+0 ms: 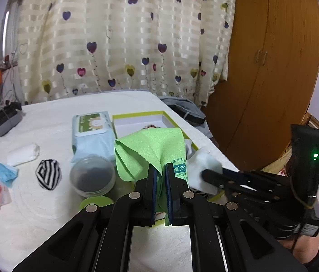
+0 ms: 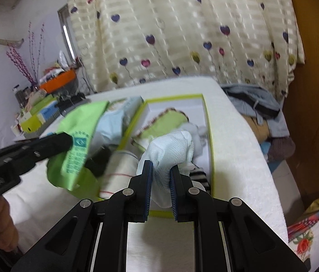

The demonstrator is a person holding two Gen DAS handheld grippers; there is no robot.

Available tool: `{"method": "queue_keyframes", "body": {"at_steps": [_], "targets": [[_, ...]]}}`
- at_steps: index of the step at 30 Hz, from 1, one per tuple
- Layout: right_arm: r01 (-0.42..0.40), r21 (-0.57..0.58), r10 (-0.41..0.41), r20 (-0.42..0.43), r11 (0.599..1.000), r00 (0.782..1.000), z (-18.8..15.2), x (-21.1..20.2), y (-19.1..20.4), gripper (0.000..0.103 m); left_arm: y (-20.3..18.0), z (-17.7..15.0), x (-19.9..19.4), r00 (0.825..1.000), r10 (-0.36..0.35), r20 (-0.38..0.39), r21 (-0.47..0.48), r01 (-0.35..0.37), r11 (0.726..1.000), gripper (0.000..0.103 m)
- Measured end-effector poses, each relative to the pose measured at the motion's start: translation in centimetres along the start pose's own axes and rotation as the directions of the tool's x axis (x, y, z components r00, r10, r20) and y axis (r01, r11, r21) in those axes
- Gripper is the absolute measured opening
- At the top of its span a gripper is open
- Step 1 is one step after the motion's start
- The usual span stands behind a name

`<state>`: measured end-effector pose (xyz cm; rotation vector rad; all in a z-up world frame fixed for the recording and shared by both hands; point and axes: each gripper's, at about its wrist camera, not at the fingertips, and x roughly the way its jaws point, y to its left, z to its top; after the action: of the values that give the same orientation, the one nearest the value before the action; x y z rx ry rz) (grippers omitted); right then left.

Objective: Organize soft objects
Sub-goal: 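Carry the green cloth and white sock with both grippers into the box, then open the right gripper, then the left, releasing sock and cloth in the box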

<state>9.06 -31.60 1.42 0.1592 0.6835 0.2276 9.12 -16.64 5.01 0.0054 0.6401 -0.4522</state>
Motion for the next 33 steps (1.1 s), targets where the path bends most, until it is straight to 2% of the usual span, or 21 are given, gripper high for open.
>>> {"method": "queue_keyframes", "body": {"at_steps": [5, 14, 16, 21, 27, 33], "targets": [[0.006, 0.001, -0.006, -0.038, 1.0, 0.999, 0.1, 1.8, -0.9, 0.015, -0.4, 0.2, 1.5, 1.0, -0.008, -0.024, 0.005, 0.008, 1.0, 0.007], [-0.015, 0.01, 0.016, -0.042, 1.0, 0.999, 2.0, 4.3, -1.7, 0.018, -0.8, 0.8, 3.5, 0.998, -0.005, -0.057, 0.007, 0.005, 1.0, 0.007], [-0.018, 0.012, 0.019, -0.027, 1.0, 0.999, 2.1, 3.9, -1.9, 0.021, -0.8, 1.0, 3.9, 0.998, -0.001, -0.063, 0.006, 0.001, 1.0, 0.007], [0.021, 0.018, -0.021, 0.009, 1.0, 1.0, 1.6, 1.9, -2.8, 0.038, -1.2, 0.8, 5.2, 0.996, -0.017, -0.092, 0.001, 0.017, 1.0, 0.007], [0.053, 0.051, -0.055, 0.041, 0.997, 0.998, 1.3, -0.2, -4.2, 0.038, -2.6, 0.6, 6.8, 0.991, -0.041, -0.131, 0.018, 0.044, 0.999, 0.007], [0.05, 0.063, -0.054, 0.063, 0.997, 0.997, 1.1, -1.3, -4.7, 0.038, -3.5, 0.1, 8.8, 0.983, -0.042, -0.179, 0.025, 0.047, 0.999, 0.007]]}}
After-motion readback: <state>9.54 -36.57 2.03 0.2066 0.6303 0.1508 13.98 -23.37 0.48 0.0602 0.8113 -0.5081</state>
